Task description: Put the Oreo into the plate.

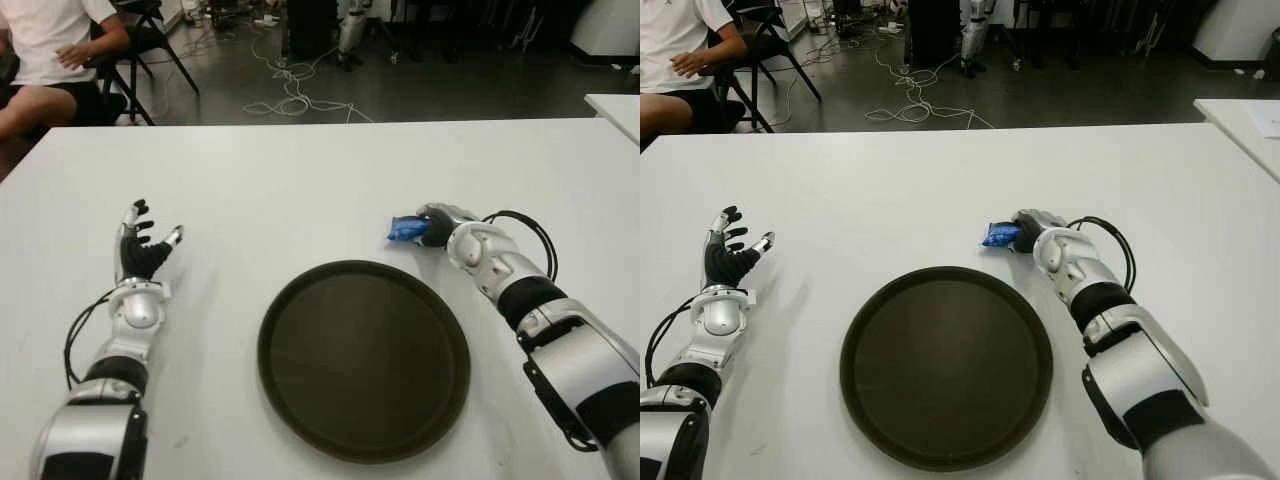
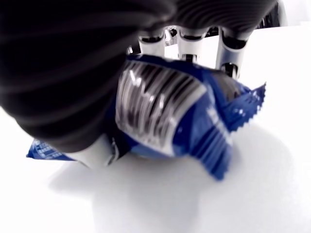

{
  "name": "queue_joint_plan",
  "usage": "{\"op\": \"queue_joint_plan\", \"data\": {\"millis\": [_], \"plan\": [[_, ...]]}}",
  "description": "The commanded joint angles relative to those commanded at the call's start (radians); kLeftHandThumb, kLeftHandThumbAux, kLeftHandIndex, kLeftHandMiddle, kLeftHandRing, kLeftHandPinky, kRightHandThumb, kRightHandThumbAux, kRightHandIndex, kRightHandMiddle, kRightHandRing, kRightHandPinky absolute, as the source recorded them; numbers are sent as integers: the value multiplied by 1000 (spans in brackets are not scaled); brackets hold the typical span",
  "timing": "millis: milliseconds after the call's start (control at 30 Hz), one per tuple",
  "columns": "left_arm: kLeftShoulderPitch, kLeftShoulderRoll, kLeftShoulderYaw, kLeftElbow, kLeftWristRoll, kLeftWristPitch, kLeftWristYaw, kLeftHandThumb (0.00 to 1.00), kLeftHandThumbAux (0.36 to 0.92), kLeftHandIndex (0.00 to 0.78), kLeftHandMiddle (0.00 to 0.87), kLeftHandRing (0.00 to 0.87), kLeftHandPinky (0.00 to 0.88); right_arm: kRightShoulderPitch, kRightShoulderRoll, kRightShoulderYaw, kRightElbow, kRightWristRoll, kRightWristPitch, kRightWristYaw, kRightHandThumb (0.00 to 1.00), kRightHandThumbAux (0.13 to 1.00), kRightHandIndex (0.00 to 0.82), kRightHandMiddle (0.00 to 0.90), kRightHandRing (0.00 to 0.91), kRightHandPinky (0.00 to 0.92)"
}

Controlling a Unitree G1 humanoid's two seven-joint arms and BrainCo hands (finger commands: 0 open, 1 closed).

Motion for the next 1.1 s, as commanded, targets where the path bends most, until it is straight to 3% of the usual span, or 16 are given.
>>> {"op": "queue_joint_plan", "data": {"millis": [300,500,633,1100], "plan": [[-1,1,-6,0,11,9,14,225,713,91,159,177,204,7,9,-30,-1,15,0,-47,684,736,424,652,633,612],[-3,0,-3,3,7,15,11,209,710,90,159,182,222,26,20,-101,-5,78,-45,-146,686,734,428,700,681,669],[-4,-3,5,4,-5,13,1,218,702,90,153,173,204,42,38,-191,-19,160,-78,-235,690,731,433,735,721,708],[-4,0,0,5,0,11,3,239,708,93,158,183,237,114,58,-305,-174,270,-171,-313,695,727,437,794,777,758]]}}
